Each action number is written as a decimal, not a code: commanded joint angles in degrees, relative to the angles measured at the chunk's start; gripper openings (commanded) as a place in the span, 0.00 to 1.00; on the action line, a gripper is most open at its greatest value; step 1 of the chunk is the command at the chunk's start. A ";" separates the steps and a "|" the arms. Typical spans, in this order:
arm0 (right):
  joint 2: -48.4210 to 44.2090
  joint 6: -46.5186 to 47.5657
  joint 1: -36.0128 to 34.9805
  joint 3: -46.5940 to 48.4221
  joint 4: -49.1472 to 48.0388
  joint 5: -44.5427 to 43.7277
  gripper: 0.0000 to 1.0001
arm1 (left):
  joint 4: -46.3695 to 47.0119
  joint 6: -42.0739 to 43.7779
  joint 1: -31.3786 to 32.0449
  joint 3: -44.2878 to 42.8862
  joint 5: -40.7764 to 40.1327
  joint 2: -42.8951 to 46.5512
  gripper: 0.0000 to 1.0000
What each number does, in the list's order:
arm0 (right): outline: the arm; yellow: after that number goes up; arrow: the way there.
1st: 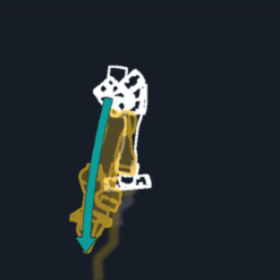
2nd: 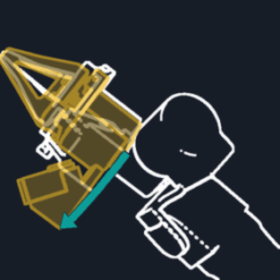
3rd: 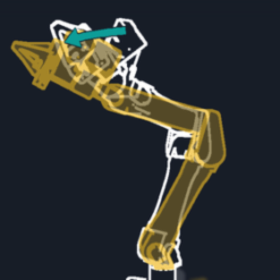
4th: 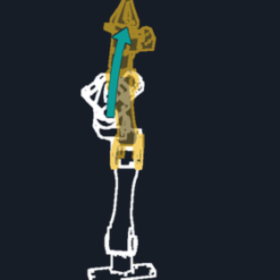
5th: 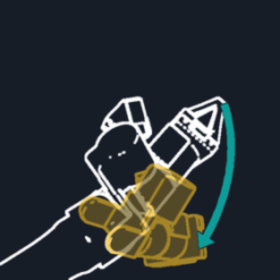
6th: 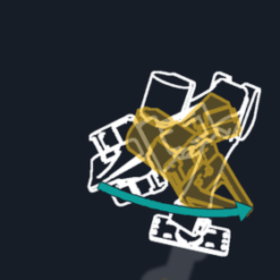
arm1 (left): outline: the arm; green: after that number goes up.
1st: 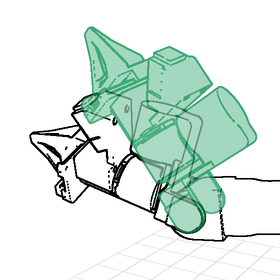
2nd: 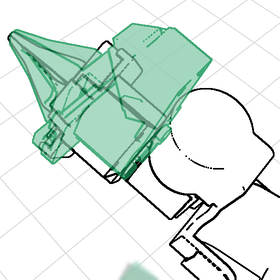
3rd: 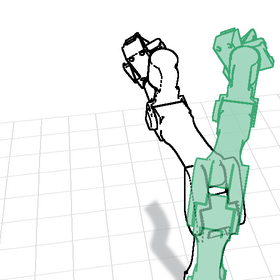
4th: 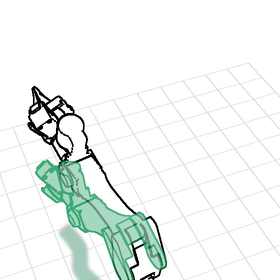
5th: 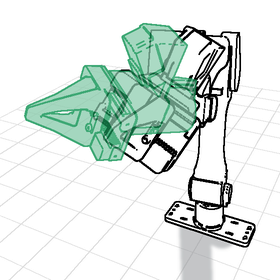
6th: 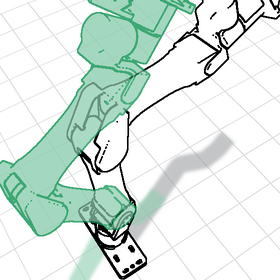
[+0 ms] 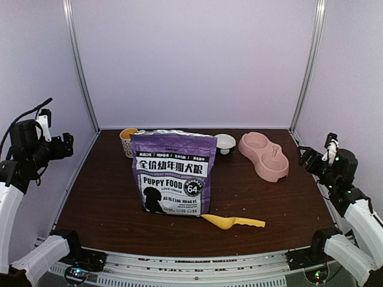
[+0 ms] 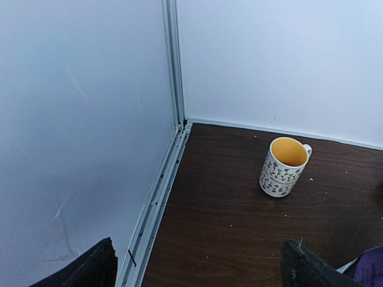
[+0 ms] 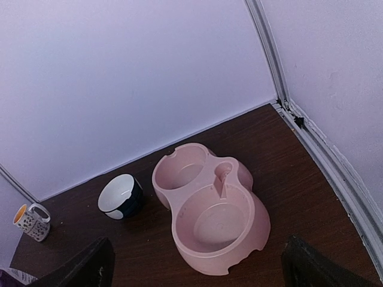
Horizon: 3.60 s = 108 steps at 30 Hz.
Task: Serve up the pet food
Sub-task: Adjust the pet food bag at the center of the board.
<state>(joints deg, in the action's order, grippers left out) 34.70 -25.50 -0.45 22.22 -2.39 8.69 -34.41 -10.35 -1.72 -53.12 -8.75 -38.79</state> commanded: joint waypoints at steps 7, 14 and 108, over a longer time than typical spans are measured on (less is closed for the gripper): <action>-1.85 0.17 0.18 2.17 2.35 3.98 1.00 | 2.07 -1.11 -0.01 -0.50 3.93 -1.79 0.98; -0.04 -0.25 -1.16 4.55 -0.66 19.56 1.00 | 6.01 -0.42 0.89 -3.14 22.12 -5.20 0.98; 59.12 2.38 -59.30 79.11 12.74 -27.35 0.08 | 16.92 2.61 12.95 -0.84 41.27 -7.10 0.98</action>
<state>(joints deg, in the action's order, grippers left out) 95.70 -26.87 -59.75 101.06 9.13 -18.24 -19.38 -7.25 11.05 -53.89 33.17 -45.76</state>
